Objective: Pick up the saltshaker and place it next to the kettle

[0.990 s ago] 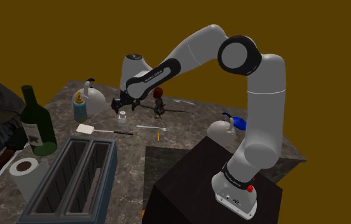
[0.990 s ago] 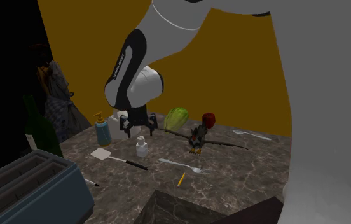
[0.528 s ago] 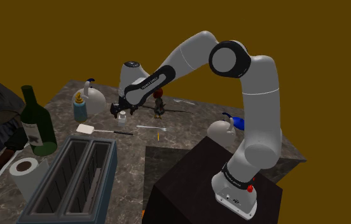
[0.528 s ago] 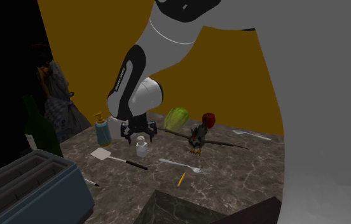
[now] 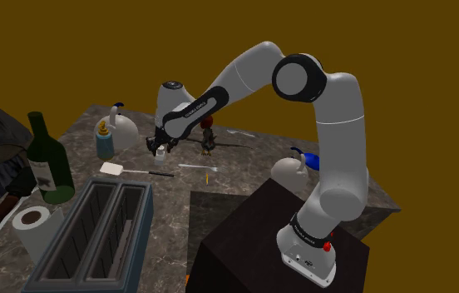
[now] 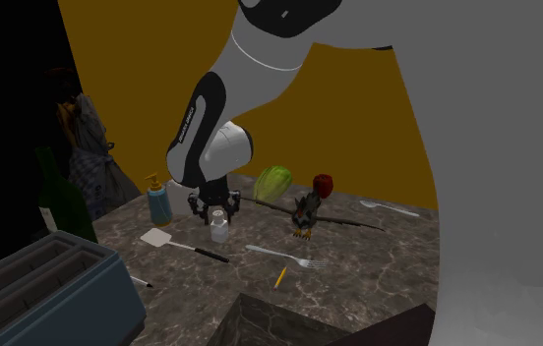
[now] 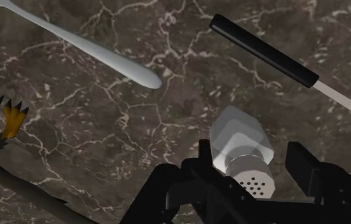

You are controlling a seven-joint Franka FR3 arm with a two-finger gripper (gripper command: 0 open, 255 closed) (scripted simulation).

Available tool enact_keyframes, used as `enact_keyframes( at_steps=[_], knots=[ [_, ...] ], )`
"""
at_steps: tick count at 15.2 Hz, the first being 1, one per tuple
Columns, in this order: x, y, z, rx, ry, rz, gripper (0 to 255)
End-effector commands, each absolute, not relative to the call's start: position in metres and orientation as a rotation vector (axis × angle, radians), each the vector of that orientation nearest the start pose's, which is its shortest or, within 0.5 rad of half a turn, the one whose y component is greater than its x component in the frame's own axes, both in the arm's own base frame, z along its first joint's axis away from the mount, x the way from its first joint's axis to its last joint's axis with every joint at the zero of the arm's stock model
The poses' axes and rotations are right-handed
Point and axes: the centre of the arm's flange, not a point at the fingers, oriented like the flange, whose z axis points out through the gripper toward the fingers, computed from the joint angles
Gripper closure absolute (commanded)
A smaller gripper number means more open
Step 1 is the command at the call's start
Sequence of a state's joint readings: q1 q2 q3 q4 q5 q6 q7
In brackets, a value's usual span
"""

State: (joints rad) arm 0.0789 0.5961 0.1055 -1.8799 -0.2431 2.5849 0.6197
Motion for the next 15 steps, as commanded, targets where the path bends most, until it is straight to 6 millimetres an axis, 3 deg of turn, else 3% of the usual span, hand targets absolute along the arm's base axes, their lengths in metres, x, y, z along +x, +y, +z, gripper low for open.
enact_keyframes(
  at_steps=[1,9,15],
  knots=[
    [0.636,0.119,0.202,-3.138,0.406,-0.22,255],
    [0.636,0.119,0.202,-3.138,0.406,-0.22,255],
    [0.636,0.119,0.234,-3.138,0.406,-0.22,255]
  ],
)
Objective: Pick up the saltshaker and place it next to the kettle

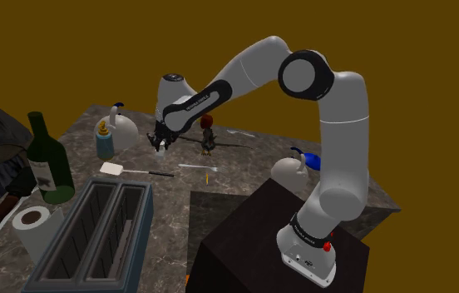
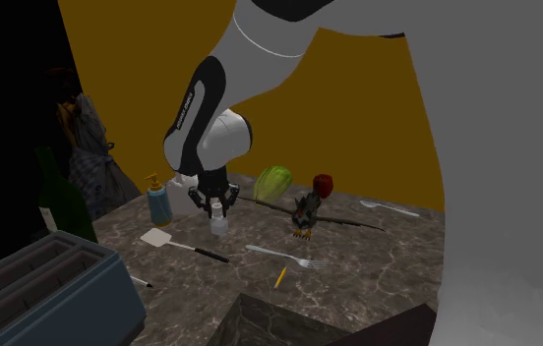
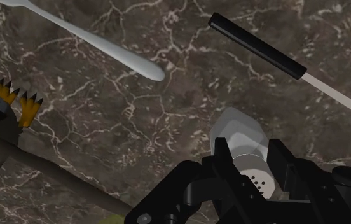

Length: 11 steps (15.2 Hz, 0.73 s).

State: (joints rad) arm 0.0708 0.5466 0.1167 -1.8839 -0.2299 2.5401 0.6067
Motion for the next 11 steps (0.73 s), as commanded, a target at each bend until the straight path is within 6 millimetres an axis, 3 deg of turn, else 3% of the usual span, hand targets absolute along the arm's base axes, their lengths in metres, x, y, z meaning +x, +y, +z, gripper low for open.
enact_keyframes(
  at_steps=[1,11],
  knots=[
    [0.636,0.119,0.239,-3.138,0.406,-0.22,255],
    [0.636,0.119,0.292,-3.138,0.406,-0.22,255]
  ],
)
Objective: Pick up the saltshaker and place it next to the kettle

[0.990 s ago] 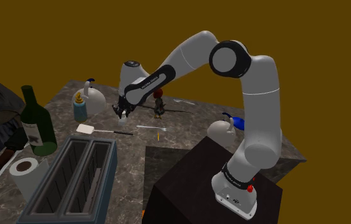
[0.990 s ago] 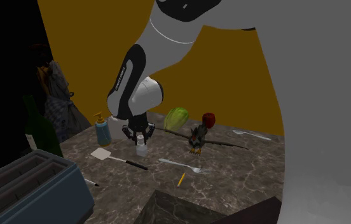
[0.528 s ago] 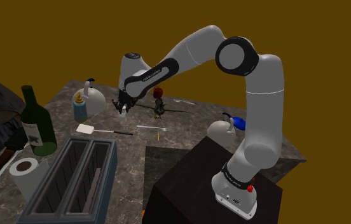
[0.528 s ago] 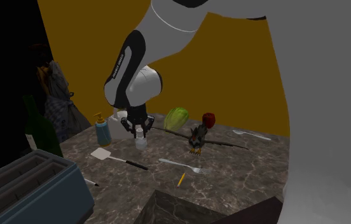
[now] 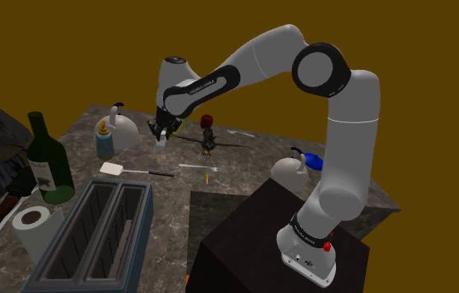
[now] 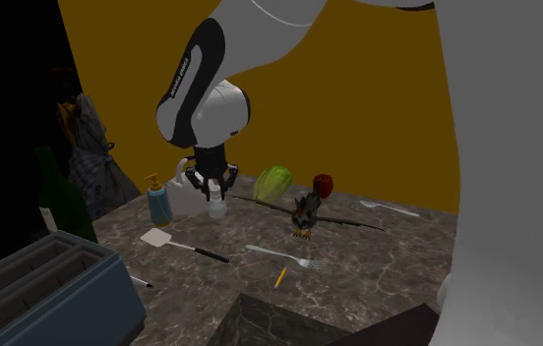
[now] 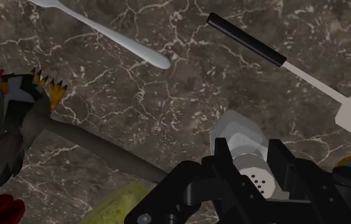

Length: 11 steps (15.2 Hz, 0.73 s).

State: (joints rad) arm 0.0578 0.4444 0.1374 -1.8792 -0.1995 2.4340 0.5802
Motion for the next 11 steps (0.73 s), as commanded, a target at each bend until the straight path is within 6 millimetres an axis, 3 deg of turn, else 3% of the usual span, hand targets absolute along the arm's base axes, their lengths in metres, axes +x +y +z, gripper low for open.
enact_keyframes(
  at_steps=[1,11],
  knots=[
    [0.636,0.119,0.297,-3.138,0.406,-0.22,255],
    [0.636,0.119,0.35,-3.138,0.406,-0.22,255]
  ],
)
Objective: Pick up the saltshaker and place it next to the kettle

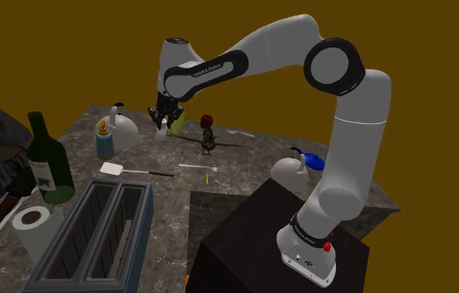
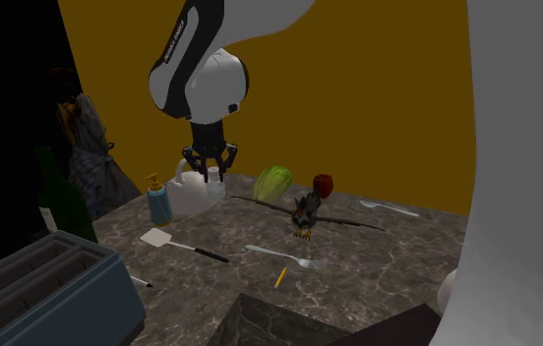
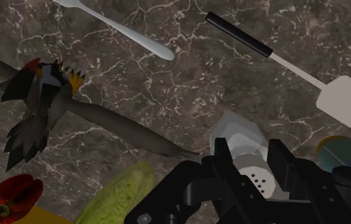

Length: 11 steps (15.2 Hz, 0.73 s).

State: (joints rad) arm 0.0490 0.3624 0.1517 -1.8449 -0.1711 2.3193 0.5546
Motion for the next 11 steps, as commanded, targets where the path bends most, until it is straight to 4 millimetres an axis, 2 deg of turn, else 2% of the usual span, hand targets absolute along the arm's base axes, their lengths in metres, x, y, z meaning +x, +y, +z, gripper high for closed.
enact_keyframes(
  at_steps=[1,11],
  knots=[
    [0.636,0.119,0.355,-3.138,0.406,-0.22,255],
    [0.636,0.119,0.408,-3.138,0.406,-0.22,255]
  ],
)
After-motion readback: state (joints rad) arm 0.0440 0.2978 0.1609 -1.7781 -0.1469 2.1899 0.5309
